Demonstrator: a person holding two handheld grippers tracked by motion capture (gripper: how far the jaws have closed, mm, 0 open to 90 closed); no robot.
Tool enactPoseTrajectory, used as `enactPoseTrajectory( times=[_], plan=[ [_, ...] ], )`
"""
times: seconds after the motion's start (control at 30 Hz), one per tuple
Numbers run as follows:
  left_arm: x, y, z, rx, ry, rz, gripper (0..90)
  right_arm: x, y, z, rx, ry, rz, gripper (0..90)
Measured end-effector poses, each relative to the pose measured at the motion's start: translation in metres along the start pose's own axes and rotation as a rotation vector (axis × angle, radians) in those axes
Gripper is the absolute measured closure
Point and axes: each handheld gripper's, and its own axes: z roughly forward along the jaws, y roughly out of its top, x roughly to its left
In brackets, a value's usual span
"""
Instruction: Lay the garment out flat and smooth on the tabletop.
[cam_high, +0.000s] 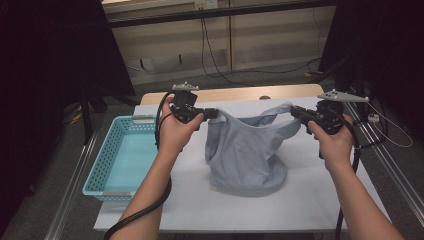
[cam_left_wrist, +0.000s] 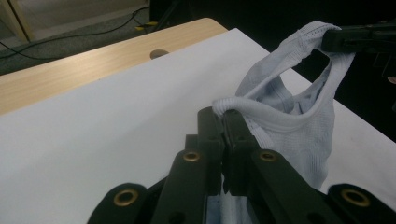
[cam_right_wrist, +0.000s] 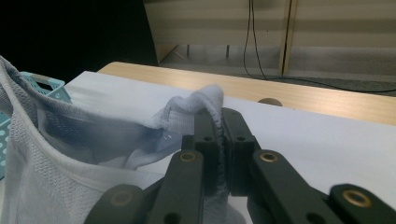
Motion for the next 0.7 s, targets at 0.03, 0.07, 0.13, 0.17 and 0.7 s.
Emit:
enactPoseTrajectory(
  times=[0.03, 0.07, 0.13, 0.17, 0.7],
  plan=[
    [0.0, 0.001, 0.0, -0.002, -0.001, 0.001, 87.9, 0.0, 0.001, 0.0, -0.004, -0.002, -0.001, 87.0],
    [0.0, 0.001, 0.001, 0.0, 0.002, 0.003, 87.9, 0.0, 0.001, -0.001, -0.005, -0.002, -0.002, 87.0],
    [0.0, 0.001, 0.002, 0.005, 0.001, 0.008, 87.9, 0.0, 0.001, -0.001, -0.007, -0.001, -0.003, 87.0],
    [0.0, 0.0, 0.003, 0.003, 0.001, 0.006, 87.9, 0.0, 0.001, -0.002, -0.005, -0.001, -0.005, 87.0],
    [0.01, 0.002, 0.013, 0.009, -0.002, -0.012, 87.9, -0.002, -0.004, 0.004, -0.002, -0.014, -0.013, 87.0]
  ],
)
